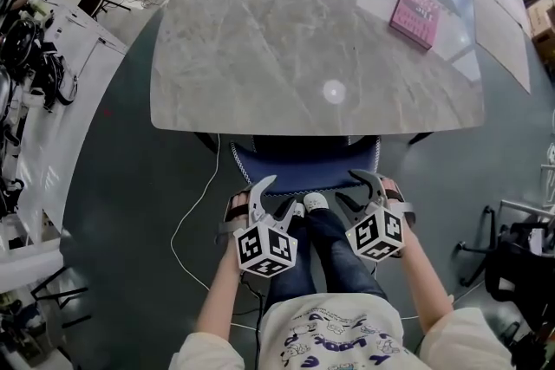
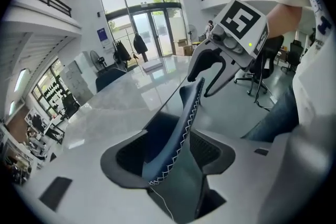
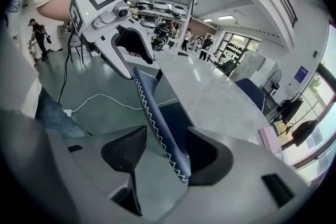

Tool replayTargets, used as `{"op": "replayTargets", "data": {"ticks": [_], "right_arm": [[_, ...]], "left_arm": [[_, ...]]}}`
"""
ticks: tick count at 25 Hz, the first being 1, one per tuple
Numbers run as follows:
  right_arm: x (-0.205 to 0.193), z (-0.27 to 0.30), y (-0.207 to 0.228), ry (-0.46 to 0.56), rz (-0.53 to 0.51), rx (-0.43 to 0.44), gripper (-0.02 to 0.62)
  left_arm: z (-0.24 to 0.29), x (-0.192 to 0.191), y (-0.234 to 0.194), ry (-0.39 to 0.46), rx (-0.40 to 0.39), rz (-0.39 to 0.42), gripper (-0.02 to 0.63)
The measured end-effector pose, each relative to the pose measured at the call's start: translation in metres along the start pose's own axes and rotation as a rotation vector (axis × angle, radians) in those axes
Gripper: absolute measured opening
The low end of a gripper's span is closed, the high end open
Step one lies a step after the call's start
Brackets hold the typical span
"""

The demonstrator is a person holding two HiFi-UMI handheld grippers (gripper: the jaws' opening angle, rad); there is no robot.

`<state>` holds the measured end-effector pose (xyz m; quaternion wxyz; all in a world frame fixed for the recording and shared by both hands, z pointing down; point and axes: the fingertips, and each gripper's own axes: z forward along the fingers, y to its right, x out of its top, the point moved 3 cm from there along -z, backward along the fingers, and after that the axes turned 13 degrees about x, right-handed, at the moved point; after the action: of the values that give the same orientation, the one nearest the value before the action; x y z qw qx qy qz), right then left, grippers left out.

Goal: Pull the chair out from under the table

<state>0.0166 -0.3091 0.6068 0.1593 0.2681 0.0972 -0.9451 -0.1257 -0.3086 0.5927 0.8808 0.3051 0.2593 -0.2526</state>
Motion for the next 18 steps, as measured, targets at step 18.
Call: {"op": "replayTargets", "data": {"ticks": [18], "right_arm": [[-0.016,0.026,0.005,-0.174,-0.095,-0.020,0.178]], "left_arm": [[0.040,-0.016,0.024,-0.097,-0.073,0.195,0.154]]}}
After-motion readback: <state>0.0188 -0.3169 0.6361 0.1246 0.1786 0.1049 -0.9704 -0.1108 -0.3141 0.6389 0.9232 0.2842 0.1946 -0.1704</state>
